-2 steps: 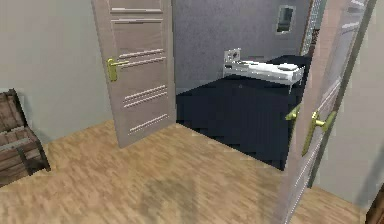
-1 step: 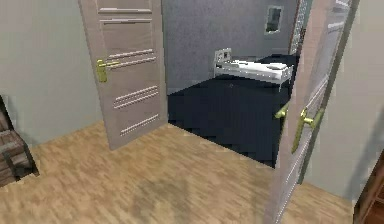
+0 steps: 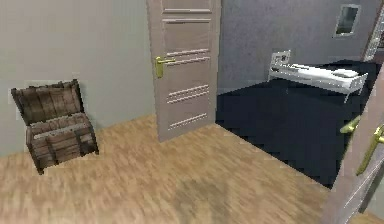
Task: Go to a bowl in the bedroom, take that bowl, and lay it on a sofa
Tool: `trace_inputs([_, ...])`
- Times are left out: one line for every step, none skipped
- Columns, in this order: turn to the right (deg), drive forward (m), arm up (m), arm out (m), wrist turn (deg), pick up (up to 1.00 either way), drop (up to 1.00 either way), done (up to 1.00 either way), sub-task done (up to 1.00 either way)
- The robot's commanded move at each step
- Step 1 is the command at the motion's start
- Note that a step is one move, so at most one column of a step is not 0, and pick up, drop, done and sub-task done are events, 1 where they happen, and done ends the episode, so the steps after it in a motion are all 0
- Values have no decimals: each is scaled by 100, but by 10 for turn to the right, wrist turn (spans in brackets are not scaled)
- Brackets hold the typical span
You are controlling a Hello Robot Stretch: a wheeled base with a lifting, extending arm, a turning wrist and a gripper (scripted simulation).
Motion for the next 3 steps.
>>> trace_inputs([0, 50, 0, 0, 0, 0, 0, 0, 0])
trace_inputs([90, 0, 0, 0, 0, 0, 0, 0, 0])
trace_inputs([0, 55, 0, 0, 0, 0, 0, 0, 0])
